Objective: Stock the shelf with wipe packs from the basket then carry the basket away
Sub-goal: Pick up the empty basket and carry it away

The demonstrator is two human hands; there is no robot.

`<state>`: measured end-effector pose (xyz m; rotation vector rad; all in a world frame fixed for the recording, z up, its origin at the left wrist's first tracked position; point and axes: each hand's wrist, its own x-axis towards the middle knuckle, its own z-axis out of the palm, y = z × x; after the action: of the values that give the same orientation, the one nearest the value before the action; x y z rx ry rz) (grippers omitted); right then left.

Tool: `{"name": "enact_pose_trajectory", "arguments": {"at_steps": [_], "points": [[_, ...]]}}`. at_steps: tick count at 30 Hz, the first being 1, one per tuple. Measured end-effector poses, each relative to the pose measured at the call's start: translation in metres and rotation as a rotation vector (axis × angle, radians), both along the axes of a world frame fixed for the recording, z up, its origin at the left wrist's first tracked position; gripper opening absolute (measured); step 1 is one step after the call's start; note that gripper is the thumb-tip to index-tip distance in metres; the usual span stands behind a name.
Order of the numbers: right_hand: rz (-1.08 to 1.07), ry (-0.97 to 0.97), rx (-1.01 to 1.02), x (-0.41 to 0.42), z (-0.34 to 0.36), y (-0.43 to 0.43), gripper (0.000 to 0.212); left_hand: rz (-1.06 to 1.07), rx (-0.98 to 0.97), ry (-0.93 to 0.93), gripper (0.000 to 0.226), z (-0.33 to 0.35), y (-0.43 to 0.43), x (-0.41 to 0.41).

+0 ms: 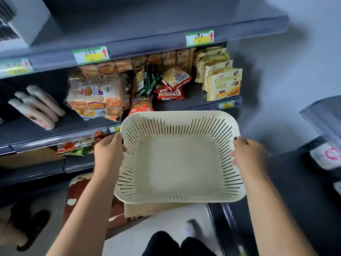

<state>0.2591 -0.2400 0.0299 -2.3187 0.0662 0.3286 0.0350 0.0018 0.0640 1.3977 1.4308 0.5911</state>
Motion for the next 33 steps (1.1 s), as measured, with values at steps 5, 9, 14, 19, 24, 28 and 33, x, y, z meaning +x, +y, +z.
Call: {"name": "enact_pose_trajectory", "arguments": {"at_steps": [5,9,14,19,24,28,33], "points": [[-0.132,-0.070,0.002,-0.036,0.037,-0.043,0.048,-0.130,-0.047,-0.070,0.024,0.026,-0.012,-0.003],[-0.274,-0.121,-0.030,-0.094,0.060,-0.075,0.055,-0.285,-0.011,-0.118,0.023,0.034,-0.029,-0.004],[-0.489,-0.149,-0.132,-0.184,0.068,-0.141,0.058,-0.517,-0.035,-0.144,0.025,0.038,-0.068,-0.010],[-0.806,-0.128,-0.208,-0.280,0.067,-0.220,0.054,-0.794,-0.072,-0.128,0.022,0.045,-0.150,-0.009],[-1.095,-0.104,-0.292,-0.400,0.062,-0.292,0.047,-1.120,-0.114,-0.146,0.020,0.035,-0.257,-0.033],[-1.350,-0.031,-0.324,-0.498,0.057,-0.341,0.040,-1.400,-0.135,-0.119,0.023,0.026,-0.354,-0.064],[-1.701,0.070,-0.283,-0.633,0.050,-0.396,0.041,-1.704,-0.185,0.009,0.015,0.013,-0.492,-0.139]]}}
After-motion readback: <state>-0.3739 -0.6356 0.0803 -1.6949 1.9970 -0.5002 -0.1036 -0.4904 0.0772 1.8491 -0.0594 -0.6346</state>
